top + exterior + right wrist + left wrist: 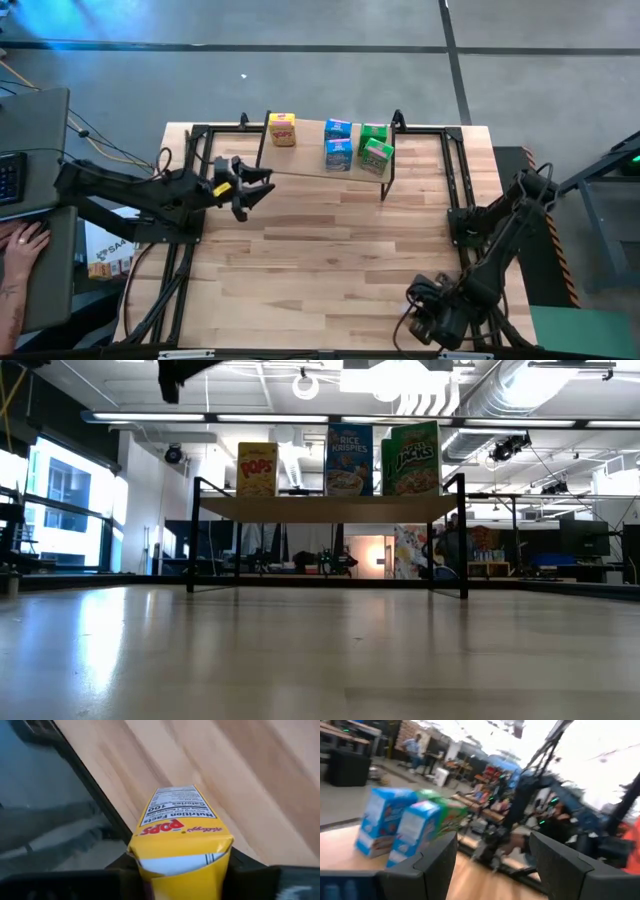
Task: Stack cereal on shelf
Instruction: Put the yellow cereal box on the shelf aligned with the other yellow cereal box
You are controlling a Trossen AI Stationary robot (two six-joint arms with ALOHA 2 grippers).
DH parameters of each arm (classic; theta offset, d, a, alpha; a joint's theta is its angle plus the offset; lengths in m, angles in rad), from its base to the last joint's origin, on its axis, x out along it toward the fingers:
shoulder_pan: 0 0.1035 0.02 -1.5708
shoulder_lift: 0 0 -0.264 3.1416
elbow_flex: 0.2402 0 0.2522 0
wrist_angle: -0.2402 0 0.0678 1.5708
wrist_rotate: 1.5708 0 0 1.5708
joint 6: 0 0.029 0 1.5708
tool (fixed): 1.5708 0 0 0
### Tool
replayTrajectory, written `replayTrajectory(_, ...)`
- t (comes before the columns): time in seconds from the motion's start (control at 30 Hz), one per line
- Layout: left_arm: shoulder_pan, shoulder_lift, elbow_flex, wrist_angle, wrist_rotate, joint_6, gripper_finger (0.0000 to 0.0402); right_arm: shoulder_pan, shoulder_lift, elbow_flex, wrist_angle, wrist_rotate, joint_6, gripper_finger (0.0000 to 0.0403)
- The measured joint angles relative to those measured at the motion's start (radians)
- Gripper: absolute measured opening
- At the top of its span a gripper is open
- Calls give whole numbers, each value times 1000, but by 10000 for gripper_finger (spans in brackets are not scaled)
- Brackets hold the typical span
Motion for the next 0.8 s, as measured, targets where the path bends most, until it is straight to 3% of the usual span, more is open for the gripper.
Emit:
replayTrajectory(0.17, 0, -74, 60, -111, 36, 88, 241, -87, 0, 110, -43, 114, -147, 111)
replayTrajectory(0.37, 54, -123, 155, -444, 42, 79, 241, -287, 0, 236, -34, 139, -469, 111)
replayTrajectory(0.5, 117, -120, 222, -667, 123, 56, 241, -443, 0, 309, 9, 153, -713, 112)
replayTrajectory(0.67, 162, -117, 244, -689, 309, 54, 241, -616, 0, 358, 86, 148, -927, 112)
replayTrajectory(0.8, 174, -89, 245, -695, 373, 52, 243, -710, 0, 357, 185, 96, -1020, 112)
